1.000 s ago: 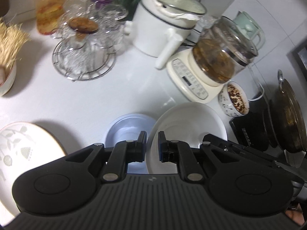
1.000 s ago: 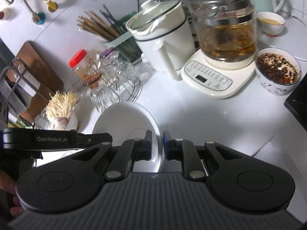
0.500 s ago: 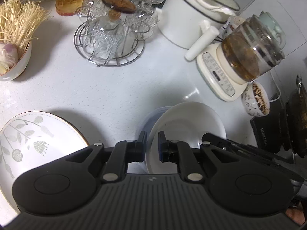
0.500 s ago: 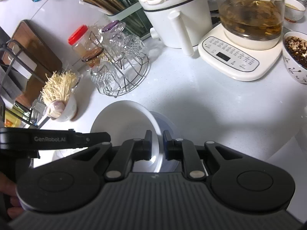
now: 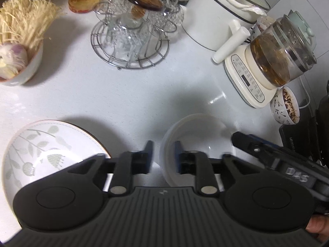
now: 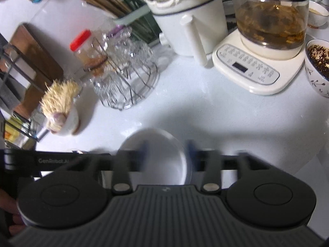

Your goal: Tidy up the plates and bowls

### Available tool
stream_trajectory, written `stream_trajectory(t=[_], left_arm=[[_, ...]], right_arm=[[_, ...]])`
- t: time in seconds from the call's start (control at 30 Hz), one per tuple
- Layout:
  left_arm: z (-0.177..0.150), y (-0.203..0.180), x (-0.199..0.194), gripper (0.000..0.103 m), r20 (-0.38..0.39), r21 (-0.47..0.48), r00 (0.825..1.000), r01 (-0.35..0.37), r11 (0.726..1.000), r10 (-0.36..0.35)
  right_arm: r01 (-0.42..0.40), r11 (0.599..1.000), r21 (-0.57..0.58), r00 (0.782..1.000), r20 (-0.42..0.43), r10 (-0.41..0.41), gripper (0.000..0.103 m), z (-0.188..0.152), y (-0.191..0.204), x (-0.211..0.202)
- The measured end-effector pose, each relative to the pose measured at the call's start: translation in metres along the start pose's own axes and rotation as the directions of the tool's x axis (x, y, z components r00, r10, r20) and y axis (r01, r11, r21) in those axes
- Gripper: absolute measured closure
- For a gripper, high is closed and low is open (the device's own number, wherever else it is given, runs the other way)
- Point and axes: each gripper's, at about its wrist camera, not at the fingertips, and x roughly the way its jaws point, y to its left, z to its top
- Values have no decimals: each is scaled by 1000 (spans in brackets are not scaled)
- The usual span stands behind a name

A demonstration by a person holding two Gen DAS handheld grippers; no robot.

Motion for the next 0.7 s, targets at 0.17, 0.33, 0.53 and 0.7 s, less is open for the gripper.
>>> stream_trajectory(t=[0.17, 0.33, 0.53, 0.7], left_arm=[[0, 2, -12, 59, 33, 2, 999, -15, 1000, 15], [-4, 3, -18, 57, 47, -3, 999, -22, 1000, 22], [-8, 5, -17, 57, 39, -6, 999, -20, 1000, 20], [-10, 5, -17, 56, 38, -7, 999, -16, 1000, 16]], right_arm=[[20, 999, 29, 1000, 9, -20, 43, -2, -10, 1], [31, 996, 79, 999, -43, -28, 42, -13, -21, 19], [17, 993, 116, 995, -103, -5, 44, -23, -26, 43], [0, 985, 171, 991, -134, 23, 64, -28, -31, 53]])
